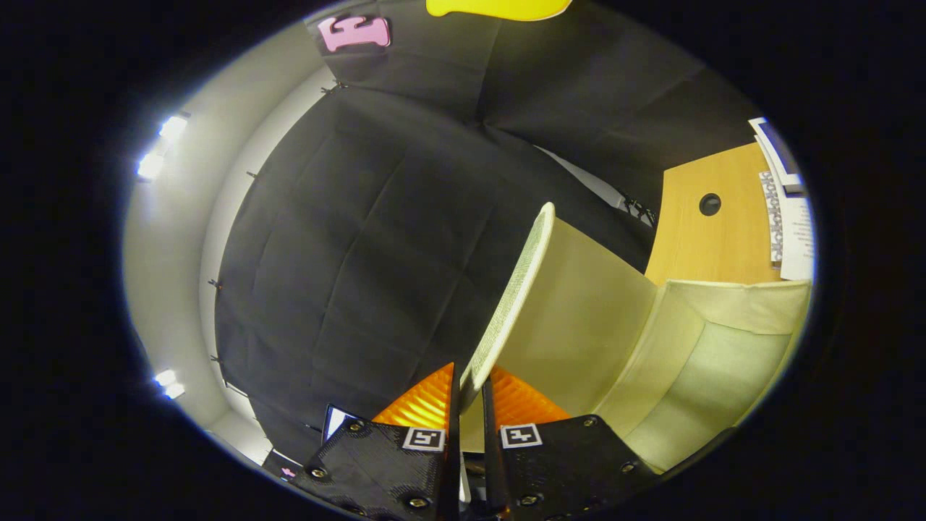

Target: Open the storage box then place both shoes into the box .Put the left shoe in first, then the right shoe, with the right side of both shoes facing outward in a uniform manner.

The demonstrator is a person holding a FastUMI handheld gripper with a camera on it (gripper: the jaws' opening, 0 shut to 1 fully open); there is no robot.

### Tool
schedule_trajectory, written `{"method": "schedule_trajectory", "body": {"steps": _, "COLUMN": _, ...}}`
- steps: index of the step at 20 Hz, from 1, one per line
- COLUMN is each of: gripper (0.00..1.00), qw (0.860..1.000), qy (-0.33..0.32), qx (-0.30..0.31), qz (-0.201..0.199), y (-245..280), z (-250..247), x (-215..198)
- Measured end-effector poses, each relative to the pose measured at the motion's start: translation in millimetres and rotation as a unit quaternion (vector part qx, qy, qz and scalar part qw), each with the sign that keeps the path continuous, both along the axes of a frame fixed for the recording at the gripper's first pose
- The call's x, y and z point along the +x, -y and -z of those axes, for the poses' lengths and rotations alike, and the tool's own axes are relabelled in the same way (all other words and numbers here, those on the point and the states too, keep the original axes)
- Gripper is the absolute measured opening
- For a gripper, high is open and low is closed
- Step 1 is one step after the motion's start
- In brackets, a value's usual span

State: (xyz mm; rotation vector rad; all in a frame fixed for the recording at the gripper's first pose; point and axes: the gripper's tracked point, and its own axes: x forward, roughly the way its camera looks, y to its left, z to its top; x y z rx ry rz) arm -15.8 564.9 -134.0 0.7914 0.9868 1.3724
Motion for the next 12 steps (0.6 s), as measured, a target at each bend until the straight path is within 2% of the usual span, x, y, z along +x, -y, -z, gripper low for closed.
{"method": "schedule_trajectory", "body": {"steps": 3, "gripper": 0.14, "qw": 1.0, "qy": -0.006, "qx": -0.024, "qz": 0.0, "y": -17, "z": 2, "x": 0}}
{"method": "schedule_trajectory", "body": {"steps": 5, "gripper": 0.25, "qw": 0.999, "qy": -0.016, "qx": -0.027, "qz": 0.01, "y": -29, "z": 6, "x": 0}}
{"method": "schedule_trajectory", "body": {"steps": 7, "gripper": 0.51, "qw": 0.999, "qy": -0.036, "qx": -0.03, "qz": 0.023, "y": -30, "z": 6, "x": 6}}
{"method": "schedule_trajectory", "body": {"steps": 10, "gripper": 0.77, "qw": 0.997, "qy": -0.049, "qx": -0.038, "qz": 0.039, "y": -18, "z": 10, "x": 11}}
{"method": "schedule_trajectory", "body": {"steps": 12, "gripper": 0.77, "qw": 0.997, "qy": -0.039, "qx": -0.046, "qz": 0.05, "y": -4, "z": 13, "x": 17}}
